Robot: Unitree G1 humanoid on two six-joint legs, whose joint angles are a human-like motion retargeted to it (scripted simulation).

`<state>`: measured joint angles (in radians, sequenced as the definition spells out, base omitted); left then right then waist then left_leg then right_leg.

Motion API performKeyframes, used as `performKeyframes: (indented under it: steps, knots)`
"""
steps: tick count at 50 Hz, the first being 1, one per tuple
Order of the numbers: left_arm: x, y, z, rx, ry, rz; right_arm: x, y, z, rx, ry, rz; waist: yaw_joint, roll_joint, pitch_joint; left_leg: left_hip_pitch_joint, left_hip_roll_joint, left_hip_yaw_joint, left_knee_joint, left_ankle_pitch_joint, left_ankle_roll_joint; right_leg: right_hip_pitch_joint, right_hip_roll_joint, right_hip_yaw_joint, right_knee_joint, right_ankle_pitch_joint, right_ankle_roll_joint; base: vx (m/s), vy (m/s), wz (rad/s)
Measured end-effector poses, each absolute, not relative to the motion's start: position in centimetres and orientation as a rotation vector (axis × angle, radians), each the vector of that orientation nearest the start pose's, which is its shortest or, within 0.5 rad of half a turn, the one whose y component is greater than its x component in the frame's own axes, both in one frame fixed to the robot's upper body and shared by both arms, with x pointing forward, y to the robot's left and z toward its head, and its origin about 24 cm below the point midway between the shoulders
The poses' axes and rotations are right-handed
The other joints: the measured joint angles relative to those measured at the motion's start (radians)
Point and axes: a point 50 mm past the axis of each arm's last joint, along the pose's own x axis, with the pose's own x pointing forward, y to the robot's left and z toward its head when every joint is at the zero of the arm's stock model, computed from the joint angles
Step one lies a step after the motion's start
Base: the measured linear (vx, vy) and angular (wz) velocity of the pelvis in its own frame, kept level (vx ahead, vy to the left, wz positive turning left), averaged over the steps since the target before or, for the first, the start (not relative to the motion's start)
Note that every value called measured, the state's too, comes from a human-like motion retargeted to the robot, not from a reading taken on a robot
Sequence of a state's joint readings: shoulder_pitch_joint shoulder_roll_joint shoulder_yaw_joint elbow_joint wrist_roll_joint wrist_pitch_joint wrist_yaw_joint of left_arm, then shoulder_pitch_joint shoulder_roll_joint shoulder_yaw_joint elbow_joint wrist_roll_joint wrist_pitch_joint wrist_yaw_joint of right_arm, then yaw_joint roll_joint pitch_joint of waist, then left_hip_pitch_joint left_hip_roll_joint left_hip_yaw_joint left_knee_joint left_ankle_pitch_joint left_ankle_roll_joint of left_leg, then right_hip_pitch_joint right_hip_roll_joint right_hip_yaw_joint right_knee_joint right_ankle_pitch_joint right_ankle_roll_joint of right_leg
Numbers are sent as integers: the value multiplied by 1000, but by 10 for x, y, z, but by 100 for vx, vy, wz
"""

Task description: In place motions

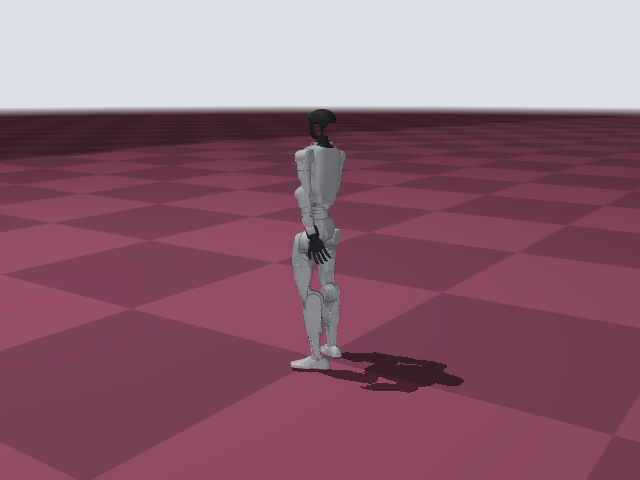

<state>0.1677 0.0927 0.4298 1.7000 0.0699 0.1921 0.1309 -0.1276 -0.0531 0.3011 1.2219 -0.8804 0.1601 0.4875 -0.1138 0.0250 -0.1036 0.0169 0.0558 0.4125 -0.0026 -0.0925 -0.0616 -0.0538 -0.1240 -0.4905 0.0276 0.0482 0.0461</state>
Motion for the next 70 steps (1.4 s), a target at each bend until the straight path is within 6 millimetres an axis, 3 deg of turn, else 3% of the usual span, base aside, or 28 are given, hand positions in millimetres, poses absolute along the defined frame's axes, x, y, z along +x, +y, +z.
performKeyframes:
  steps: [3, 6, 9, 12, 15, 18, 22, 25, 29, 33, 38, 45, 51, 55, 58, 60, 65, 68, 70]
  knots:
    - [-142, 182, -151, -257, 1996, 288, 150, -117, -146, -804, 1083, 1121, 3, 6, 0, -3, 1, 8, -3, 0, -3, -12, 0, 8, 1, 4, -1, 0, 7, -10]
    - [-177, 184, -135, -323, 2096, 295, 167, -102, -132, -696, 925, 1129, 15, 1, 9, -6, -1, 0, -1, 3, -6, -7, -3, -3, -1, 5, -2, -2, 2, 16]
    - [-196, 187, -124, -315, 2198, 441, 168, -103, -131, -613, 901, 1098, 21, -6, 19, -14, -2, -14, 4, 9, -8, 4, -8, -26, -4, 2, -2, -3, 0, 39]
    - [-189, 191, -127, -251, 2223, 514, 151, -116, -143, -589, 1019, 1060, 20, -16, 25, -21, -4, -28, 10, 14, -10, 16, -13, -46, -7, -2, 2, -3, -1, 37]
    - [-155, 191, -144, -260, 2080, 466, 115, -141, -162, -605, 1250, 1003, 28, -22, 26, -27, -8, -40, 16, 17, -11, 23, -18, -56, -9, -2, 2, -2, 0, 15]
    - [-100, 189, -165, -260, 1826, 453, 68, -174, -174, -640, 1536, 903, 44, -24, 26, -34, -9, -44, 20, 18, -10, 19, -22, -56, -7, -3, 4, -3, 2, 1]
    - [-25, 184, -180, -224, 1548, 433, 2, -216, -168, -664, 1913, 719, 45, -21, 25, -44, -9, -49, 22, 22, -10, 16, -23, -59, -6, -3, 6, 0, 0, 0]
    - [23, 178, -181, -236, 1401, 377, -41, -233, -159, -597, 2099, 571, 35, -20, 20, -60, -10, -61, 25, 27, -8, 10, -23, -66, -9, -2, 7, 0, 0, 0]
    - [68, 175, -177, -231, 1263, 268, -76, -235, -154, -418, 2157, 427, 16, -14, 12, -75, -8, -69, 26, 33, -10, -3, -20, -64, -10, 2, 5, 0, 0, 0]
    - [86, 177, -173, -198, 1202, 200, -85, -235, -154, -273, 2129, 321, -2, -1, 11, -81, 4, -54, 22, 34, -15, -26, -12, -42, -6, 10, -4, -3, -4, -28]
    - [72, 180, -176, -196, 1268, 192, -70, -230, -160, -240, 2059, 304, -20, 19, 26, -73, 28, -18, 13, 28, -26, -53, 12, 1, 1, 17, -18, -6, -9, -46]
    - [10, 181, -182, -245, 1503, 266, -33, -219, -170, -411, 1926, 520, -39, 37, 20, -47, 63, 18, 11, 9, -45, -60, 48, 38, 7, 5, -32, -1, -15, -30]
    - [-33, 183, -179, -283, 1627, 328, -22, -225, -170, -644, 1892, 668, -55, 40, -11, -25, 96, 27, 52, -24, -39, -34, 71, 49, 12, -26, -44, 6, -25, -6]
    - [-49, 189, -177, -272, 1669, 362, -26, -227, -169, -627, 1911, 662, -66, 9, -25, -48, 106, 15, 172, -35, 24, -11, 56, 71, 22, -45, -45, 7, -22, 11]
    - [-44, 192, -177, -252, 1655, 367, -28, -228, -168, -521, 1932, 587, -58, -48, -1, -158, 55, -106, 411, -47, 170, 19, 1, 79, 29, -52, -41, -4, -16, 5]
    - [-37, 192, -178, -246, 1631, 363, -30, -230, -167, -454, 1948, 528, -37, -65, 19, -209, 65, -69, 500, -61, 193, 33, -14, 86, 35, -54, -41, -7, -5, -25]
    - [-27, 187, -180, -255, 1563, 316, -33, -241, -163, -398, 1992, 417, 47, -6, 81, -360, 69, -61, 328, 3, -7, 61, 59, 82, 47, -68, -60, -7, -2, -38]
    - [-25, 188, -180, -237, 1555, 300, -28, -246, -162, -419, 1986, 411, 137, 10, 163, -457, 79, -97, 190, 12, -148, 93, 93, 122, 70, -78, -87, -10, -5, -84]
    - [-26, 185, -180, -241, 1563, 294, -22, -249, -161, -448, 1975, 416, 191, 10, 215, -534, 59, -142, 130, 11, -200, 107, 79, 144, 90, -78, -96, -10, 12, -67]
